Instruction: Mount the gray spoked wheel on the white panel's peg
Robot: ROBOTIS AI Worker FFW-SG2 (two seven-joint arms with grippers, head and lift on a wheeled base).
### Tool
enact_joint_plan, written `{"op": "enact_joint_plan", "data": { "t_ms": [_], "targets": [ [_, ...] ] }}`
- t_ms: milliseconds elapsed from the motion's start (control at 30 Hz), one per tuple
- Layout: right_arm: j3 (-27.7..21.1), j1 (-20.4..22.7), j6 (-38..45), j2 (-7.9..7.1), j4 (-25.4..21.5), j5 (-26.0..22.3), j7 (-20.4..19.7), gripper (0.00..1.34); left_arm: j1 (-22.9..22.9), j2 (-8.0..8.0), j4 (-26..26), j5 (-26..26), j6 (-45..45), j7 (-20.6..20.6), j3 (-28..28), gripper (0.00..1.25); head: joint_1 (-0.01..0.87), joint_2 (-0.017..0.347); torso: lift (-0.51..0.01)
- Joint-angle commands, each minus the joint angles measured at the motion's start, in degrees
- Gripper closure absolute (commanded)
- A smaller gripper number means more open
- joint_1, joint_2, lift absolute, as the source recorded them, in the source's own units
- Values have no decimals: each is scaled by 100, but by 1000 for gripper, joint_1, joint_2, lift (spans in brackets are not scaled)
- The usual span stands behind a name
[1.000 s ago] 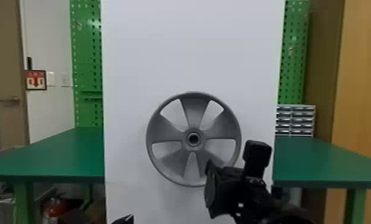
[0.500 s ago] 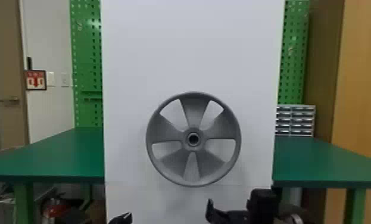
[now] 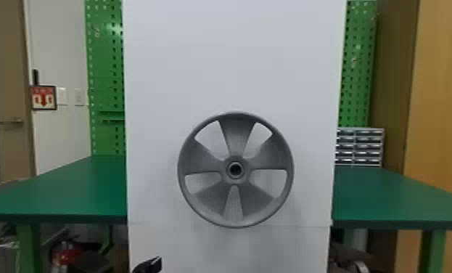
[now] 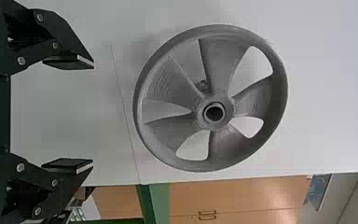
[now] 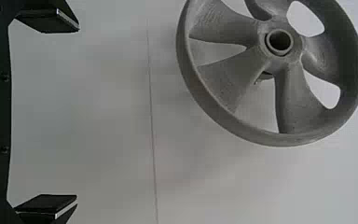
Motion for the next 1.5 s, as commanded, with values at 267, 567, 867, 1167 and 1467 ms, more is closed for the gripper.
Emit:
{"op": "enact_joint_plan", "data": {
  "t_ms": [267, 567, 867, 1167, 1467],
  "targets": [
    [-419, 879, -1278, 325, 606, 346, 424, -1, 6, -42, 0, -21, -26, 0, -2, 498, 123, -8, -401],
    [-446, 1178, -1946, 343, 1116, 416, 433, -1, 23, -78, 9, -47, -44, 0, 7, 498, 123, -8, -401],
    [-454, 1178, -2377, 395, 1573, 460, 424, -1, 32, -113, 9, -65, -105, 0, 7, 498, 123, -8, -401],
    [-428, 1143, -2421, 404, 1678, 478, 424, -1, 41, -174, 9, -91, -149, 0, 16, 498, 123, -8, -401],
    [-402, 1134, -2429, 413, 1722, 495, 424, -1, 41, -174, 9, -91, -158, 0, 24, 498, 123, -8, -401]
  ]
}}
